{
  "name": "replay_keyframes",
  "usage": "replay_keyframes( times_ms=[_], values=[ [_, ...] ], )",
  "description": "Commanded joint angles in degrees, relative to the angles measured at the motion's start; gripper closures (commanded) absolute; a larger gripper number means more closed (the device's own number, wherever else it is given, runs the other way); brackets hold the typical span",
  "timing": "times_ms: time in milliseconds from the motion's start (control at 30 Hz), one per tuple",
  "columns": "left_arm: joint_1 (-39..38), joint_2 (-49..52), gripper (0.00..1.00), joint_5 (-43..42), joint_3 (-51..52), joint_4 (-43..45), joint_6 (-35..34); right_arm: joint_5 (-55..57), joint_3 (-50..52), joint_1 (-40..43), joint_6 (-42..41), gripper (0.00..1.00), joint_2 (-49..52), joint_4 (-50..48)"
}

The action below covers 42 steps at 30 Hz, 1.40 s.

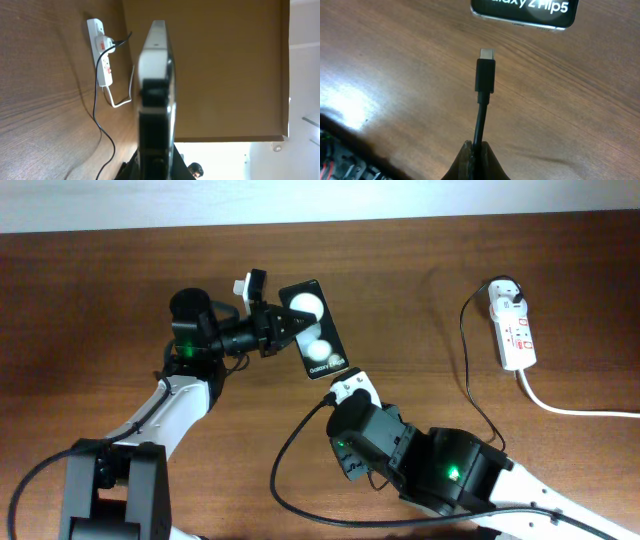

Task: Plug charger to phone and switch on socket
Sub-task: 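Push the USB-C plug into the phone port with the right gripper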

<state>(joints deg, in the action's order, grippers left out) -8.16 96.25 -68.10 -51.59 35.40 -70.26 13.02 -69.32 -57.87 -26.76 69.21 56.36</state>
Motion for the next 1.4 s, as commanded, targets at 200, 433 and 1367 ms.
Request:
replay_keyframes(
  times_ms=[200, 433, 1367],
  values=[
    [0.2, -0.3, 1.00, -3.3, 0.0, 0.5, 1.1, 8.3, -1.0, -0.2, -1.2, 0.96, 4.2, -1.3],
    [0.2, -0.3, 1.00, -3.3, 0.0, 0.5, 0.4, 8.2, -1.0, -0.2, -1.2, 0.96, 4.2, -2.7],
    [2.3, -0.3, 1.00, -5.7, 0.0, 0.5, -6.7, 3.9, -1.0, -0.2, -3.8, 0.96, 4.2, -4.7]
  ],
)
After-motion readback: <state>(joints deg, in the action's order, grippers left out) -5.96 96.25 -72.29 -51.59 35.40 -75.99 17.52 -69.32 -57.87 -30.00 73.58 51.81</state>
